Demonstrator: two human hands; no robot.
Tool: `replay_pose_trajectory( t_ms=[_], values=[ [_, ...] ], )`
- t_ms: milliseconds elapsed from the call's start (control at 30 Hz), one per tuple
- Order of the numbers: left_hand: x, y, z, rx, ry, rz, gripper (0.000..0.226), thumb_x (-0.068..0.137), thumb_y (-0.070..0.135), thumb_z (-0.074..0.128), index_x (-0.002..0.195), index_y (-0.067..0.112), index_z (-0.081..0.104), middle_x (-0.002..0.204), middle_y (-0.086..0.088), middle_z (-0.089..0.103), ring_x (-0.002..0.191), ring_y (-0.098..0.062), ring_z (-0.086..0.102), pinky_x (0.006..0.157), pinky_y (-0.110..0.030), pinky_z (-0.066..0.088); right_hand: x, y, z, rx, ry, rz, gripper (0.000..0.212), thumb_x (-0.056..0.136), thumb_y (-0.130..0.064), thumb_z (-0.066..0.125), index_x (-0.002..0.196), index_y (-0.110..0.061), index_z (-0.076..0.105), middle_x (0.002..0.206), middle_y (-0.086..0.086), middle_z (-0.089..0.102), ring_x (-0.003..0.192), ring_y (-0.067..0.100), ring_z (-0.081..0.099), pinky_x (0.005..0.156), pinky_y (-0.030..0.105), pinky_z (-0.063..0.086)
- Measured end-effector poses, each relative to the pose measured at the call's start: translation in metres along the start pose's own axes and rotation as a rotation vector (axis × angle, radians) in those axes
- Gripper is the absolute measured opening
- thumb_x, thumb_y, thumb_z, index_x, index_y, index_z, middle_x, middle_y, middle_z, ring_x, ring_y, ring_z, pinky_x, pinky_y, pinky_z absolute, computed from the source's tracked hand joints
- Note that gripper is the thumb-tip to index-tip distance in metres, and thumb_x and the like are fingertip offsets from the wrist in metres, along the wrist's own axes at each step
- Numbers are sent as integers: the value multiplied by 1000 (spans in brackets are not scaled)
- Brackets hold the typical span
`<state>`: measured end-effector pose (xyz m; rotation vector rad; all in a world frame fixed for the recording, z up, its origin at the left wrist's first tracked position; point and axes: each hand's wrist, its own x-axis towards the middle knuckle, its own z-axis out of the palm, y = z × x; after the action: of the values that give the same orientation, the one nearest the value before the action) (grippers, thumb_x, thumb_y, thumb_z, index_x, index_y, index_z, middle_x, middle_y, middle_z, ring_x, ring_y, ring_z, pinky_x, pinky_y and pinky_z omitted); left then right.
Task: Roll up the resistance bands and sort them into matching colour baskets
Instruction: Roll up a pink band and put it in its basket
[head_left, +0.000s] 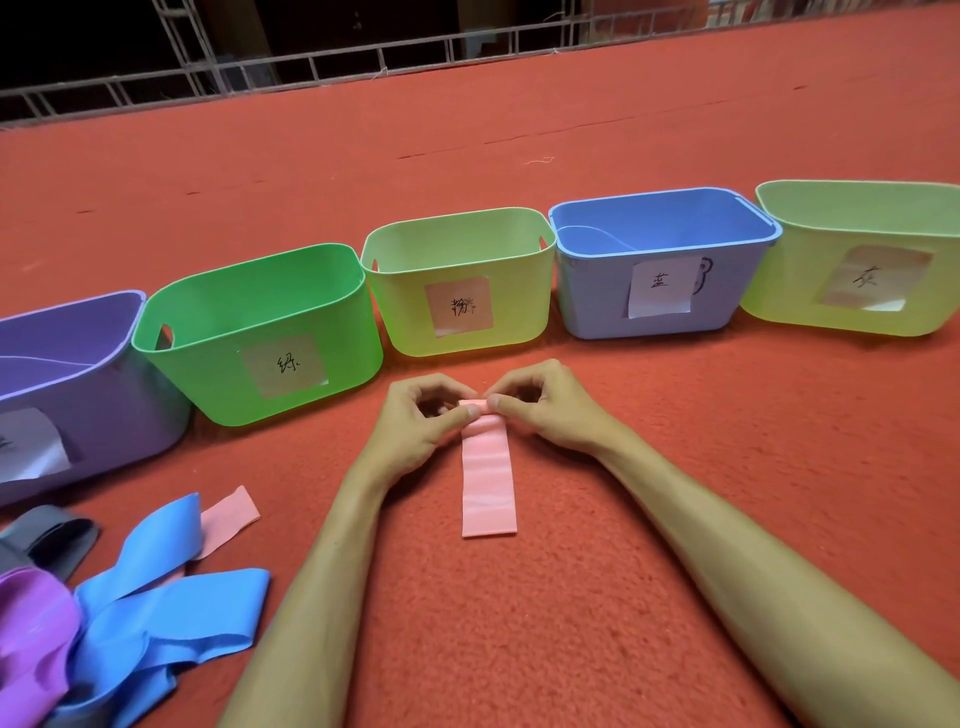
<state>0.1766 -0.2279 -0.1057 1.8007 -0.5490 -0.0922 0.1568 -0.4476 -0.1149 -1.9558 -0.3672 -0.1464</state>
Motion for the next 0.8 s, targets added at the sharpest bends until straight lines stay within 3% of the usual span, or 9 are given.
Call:
replay_pose_trajectory(
  t_ms=[100, 200, 400, 500, 600, 667, 800],
  values=[
    [1, -3, 0, 29, -5, -11, 17, 85, 21, 85, 100, 15, 78, 85, -4, 73, 71, -11, 53, 65, -20, 43, 0, -1, 0, 32, -10, -19, 9, 89, -24, 76, 92, -18, 82, 80, 7, 77, 67, 11, 54, 63, 32, 41],
    [1, -2, 1, 73, -38, -13, 16, 89, 35, 77, 99, 23, 79, 94, 4, 78, 83, -17, 67, 79, -30, 50, -2, -1, -1, 60, -8, -42, 5, 90, -19, 80, 92, -15, 82, 75, 0, 75, 64, 7, 50, 61, 26, 39],
    [1, -1, 1, 76, -66, -22, 11, 98, 20, 71, 92, 17, 80, 87, -2, 78, 78, -7, 64, 74, -27, 48, -2, -2, -1, 121, 9, -50, 6, 89, -13, 81, 93, -10, 81, 71, -7, 69, 64, 8, 49, 61, 24, 39],
    [1, -1, 2, 42, -58, -7, 8, 96, 19, 74, 93, 13, 79, 87, -7, 77, 77, -9, 62, 71, -24, 46, -1, -1, 0, 114, 11, -41, 7, 88, -14, 80, 94, -10, 81, 79, 2, 75, 69, 11, 57, 66, 30, 45],
    [1, -2, 2, 4, -35, 19, 6, 93, 18, 77, 96, 13, 79, 91, -11, 78, 81, -16, 61, 75, -31, 45, 1, -1, 1, 78, 28, 15, 11, 88, -24, 76, 95, -17, 81, 88, 3, 79, 79, 24, 69, 77, 44, 54],
    [2, -2, 2, -16, -18, 31, 6, 92, 17, 78, 96, 13, 78, 89, -7, 77, 79, -15, 59, 72, -29, 44, 2, -1, 2, 26, 15, 32, 16, 90, -32, 70, 93, -21, 80, 89, 1, 78, 83, 19, 70, 82, 46, 54],
    [3, -4, 3, 8, -3, 26, 9, 90, 9, 80, 97, 7, 76, 75, 12, 70, 66, -2, 49, 62, -16, 38, 1, -1, 2, -6, 0, 30, 14, 91, -29, 68, 88, -20, 79, 71, 1, 71, 64, 8, 56, 63, 32, 44]
  ],
)
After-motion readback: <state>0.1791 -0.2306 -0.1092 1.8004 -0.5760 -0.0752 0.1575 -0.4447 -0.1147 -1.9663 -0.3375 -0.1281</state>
